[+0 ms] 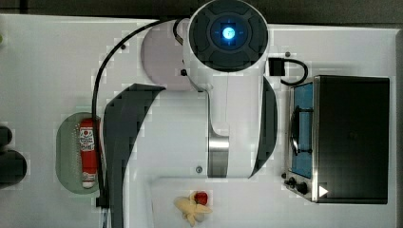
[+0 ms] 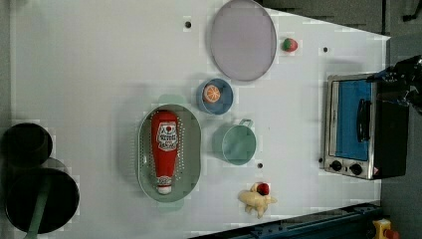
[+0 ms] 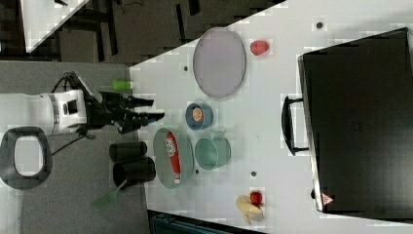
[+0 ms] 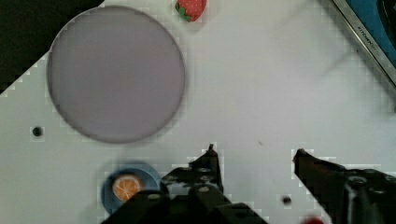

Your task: Pick ketchup from strainer and place it on the table

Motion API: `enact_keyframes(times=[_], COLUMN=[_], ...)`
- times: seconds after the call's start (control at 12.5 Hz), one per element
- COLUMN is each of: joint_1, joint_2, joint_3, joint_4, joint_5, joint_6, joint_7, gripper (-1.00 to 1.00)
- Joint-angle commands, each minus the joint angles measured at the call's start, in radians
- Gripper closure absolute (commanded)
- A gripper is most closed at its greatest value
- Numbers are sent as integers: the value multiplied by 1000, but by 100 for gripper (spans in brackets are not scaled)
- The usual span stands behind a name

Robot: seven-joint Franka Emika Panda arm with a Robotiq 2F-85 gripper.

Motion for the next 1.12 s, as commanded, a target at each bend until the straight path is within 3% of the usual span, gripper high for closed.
enact_keyframes(times=[0.08,0.24,1.12], joint_1=[-104,-98,-80], joint_2=[-240,-233,-116], joint_3=[49,86,527], joint_4=[-95,-94,-96], joint_5=[35,36,33], joint_6=[-137,-134,-60], joint_7=[160,160,168], gripper=[-59,-99,-100])
